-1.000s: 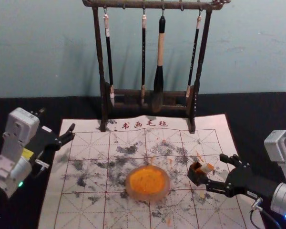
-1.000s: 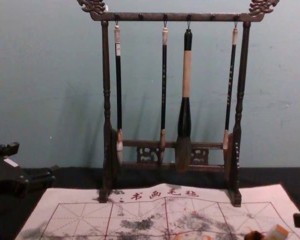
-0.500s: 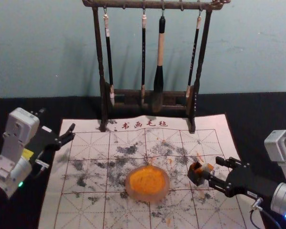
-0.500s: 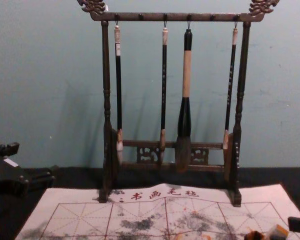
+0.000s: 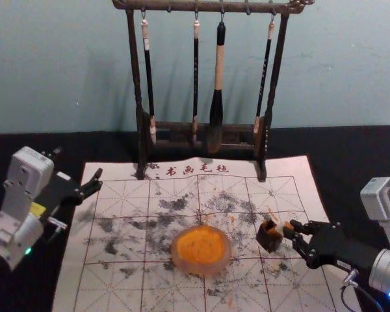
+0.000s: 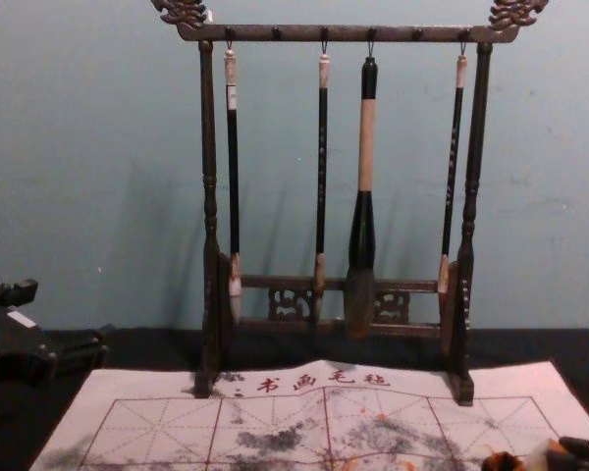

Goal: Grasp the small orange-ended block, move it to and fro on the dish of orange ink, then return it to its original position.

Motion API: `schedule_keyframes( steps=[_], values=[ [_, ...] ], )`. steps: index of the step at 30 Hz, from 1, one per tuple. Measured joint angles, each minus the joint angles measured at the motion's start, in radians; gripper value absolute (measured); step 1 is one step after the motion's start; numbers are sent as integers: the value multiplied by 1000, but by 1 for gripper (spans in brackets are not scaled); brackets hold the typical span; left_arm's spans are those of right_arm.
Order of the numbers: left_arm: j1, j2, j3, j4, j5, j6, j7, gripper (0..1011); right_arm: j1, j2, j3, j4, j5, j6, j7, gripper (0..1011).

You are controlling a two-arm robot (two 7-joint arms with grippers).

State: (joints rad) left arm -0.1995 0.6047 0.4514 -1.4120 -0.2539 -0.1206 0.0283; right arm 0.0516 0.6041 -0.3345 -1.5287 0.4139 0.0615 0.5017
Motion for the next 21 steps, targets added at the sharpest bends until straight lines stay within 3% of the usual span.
schedule_keyframes(
  steps=[4,21],
  values=[
    [0,0,0,0,0,0,0,1001,0,0,0,0,0,0,0,96],
    [0,0,0,0,0,0,0,1001,0,0,0,0,0,0,0,95]
  ],
)
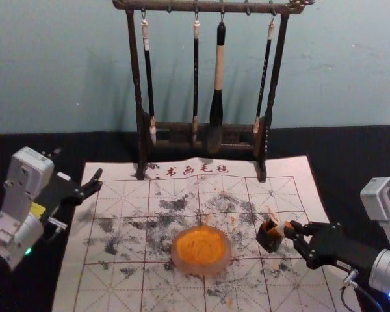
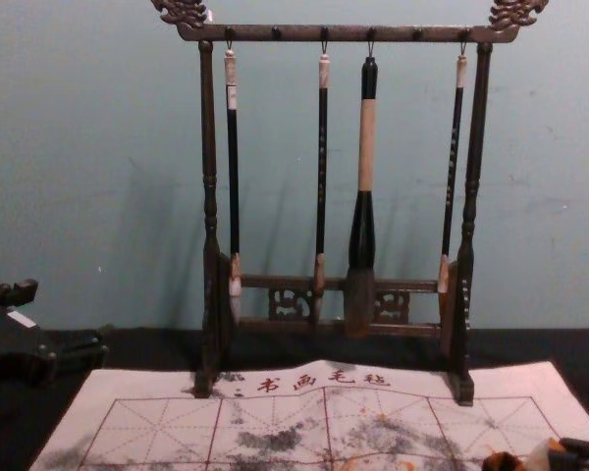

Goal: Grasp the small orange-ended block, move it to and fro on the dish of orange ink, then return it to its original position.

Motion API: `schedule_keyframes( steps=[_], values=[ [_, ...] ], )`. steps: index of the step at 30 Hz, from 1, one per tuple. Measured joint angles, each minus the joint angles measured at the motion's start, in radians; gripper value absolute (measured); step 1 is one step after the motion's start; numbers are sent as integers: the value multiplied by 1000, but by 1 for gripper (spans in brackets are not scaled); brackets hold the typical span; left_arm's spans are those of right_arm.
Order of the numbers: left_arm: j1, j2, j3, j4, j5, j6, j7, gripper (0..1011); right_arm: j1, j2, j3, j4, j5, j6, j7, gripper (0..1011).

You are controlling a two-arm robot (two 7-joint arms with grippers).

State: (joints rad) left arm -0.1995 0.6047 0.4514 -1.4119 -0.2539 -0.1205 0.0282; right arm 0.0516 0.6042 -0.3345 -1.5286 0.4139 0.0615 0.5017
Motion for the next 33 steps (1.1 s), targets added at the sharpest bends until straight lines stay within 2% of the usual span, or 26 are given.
schedule_keyframes(
  steps=[12,23,33],
  values=[
    [0,0,0,0,0,0,0,1001,1,6,-10,-24,-11,20,3,96],
    [0,0,0,0,0,0,0,1001,-15,23,12,-72,-4,17,-7,95],
    [0,0,0,0,0,0,0,1001,-34,52,47,-133,-2,16,-20,95]
  ],
)
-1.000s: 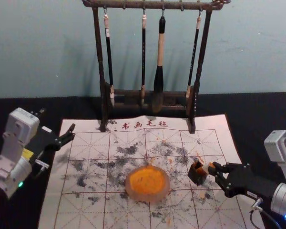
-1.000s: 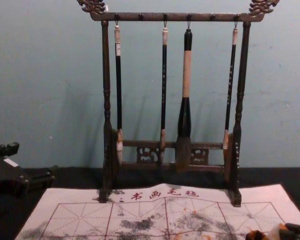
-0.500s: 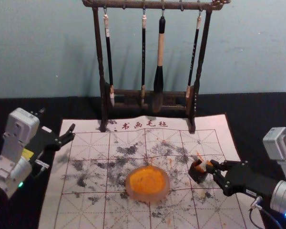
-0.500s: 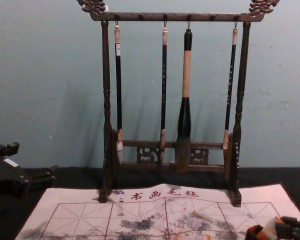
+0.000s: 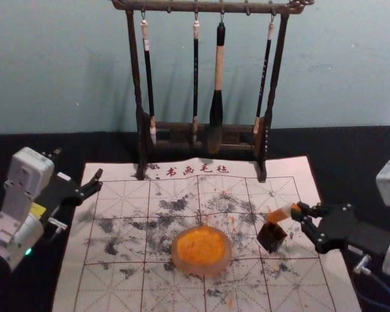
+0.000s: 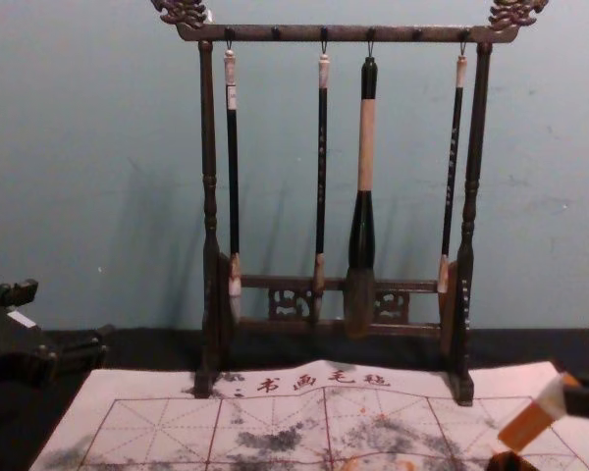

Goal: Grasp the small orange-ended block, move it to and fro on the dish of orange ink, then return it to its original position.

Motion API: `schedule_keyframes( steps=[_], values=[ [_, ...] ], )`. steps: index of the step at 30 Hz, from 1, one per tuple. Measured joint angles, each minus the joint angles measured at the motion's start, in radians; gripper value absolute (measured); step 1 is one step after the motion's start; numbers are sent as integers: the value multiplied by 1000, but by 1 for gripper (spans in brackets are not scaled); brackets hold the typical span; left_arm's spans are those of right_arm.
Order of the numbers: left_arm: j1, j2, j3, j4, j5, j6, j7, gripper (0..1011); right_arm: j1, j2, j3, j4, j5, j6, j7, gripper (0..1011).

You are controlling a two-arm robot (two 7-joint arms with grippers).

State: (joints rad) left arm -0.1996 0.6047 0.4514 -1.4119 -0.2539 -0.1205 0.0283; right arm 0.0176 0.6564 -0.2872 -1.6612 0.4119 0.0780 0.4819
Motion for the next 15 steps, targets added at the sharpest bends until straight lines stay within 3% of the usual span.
schedule_keyframes(
  steps=[9,15],
  values=[
    [0,0,0,0,0,0,0,1001,17,6,12,-14,-1,-7,5,95],
    [0,0,0,0,0,0,0,1001,52,6,-1,-3,-3,-3,28,95]
  ],
)
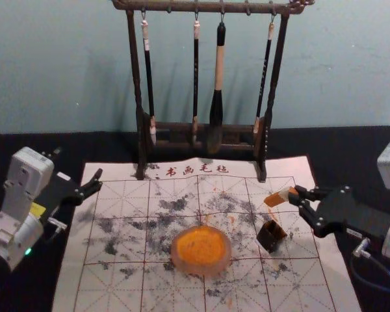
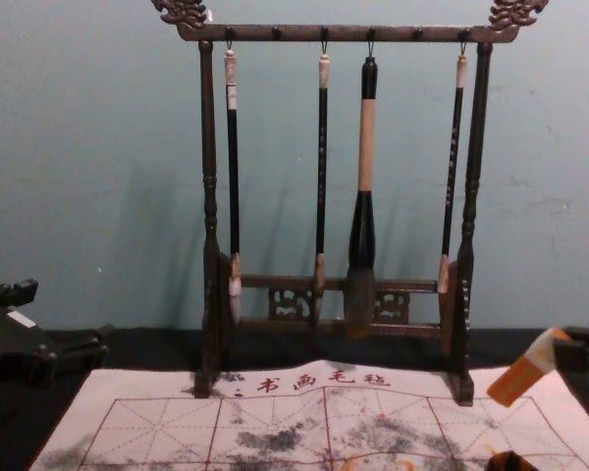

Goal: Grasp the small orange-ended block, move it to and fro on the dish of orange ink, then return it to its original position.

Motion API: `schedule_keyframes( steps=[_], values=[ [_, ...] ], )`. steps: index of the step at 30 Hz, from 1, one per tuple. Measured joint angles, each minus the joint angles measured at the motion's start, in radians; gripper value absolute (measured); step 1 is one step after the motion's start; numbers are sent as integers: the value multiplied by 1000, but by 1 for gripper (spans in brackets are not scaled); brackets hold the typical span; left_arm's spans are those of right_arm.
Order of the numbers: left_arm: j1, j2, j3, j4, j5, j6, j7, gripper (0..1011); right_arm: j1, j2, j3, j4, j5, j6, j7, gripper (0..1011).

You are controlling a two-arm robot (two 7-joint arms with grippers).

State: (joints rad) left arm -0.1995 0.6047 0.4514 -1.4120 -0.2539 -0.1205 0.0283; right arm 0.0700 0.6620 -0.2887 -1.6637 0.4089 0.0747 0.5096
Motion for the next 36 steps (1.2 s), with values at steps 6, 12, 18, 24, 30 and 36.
schedule_keyframes(
  steps=[6,12,18,24,30,36],
  values=[
    [0,0,0,0,0,0,0,1001,52,-6,-36,36,-6,9,36,95],
    [0,0,0,0,0,0,0,1001,105,-19,-78,78,-9,8,75,95],
    [0,0,0,0,0,0,0,1001,153,-32,-113,114,-6,-1,111,95],
    [0,0,0,0,0,0,0,1001,198,-39,-155,139,1,0,148,96],
    [0,0,0,0,0,0,0,1001,235,-42,-200,155,-2,8,176,96],
    [0,0,0,0,0,0,0,1002,261,-41,-240,164,-10,21,194,95]
  ],
)
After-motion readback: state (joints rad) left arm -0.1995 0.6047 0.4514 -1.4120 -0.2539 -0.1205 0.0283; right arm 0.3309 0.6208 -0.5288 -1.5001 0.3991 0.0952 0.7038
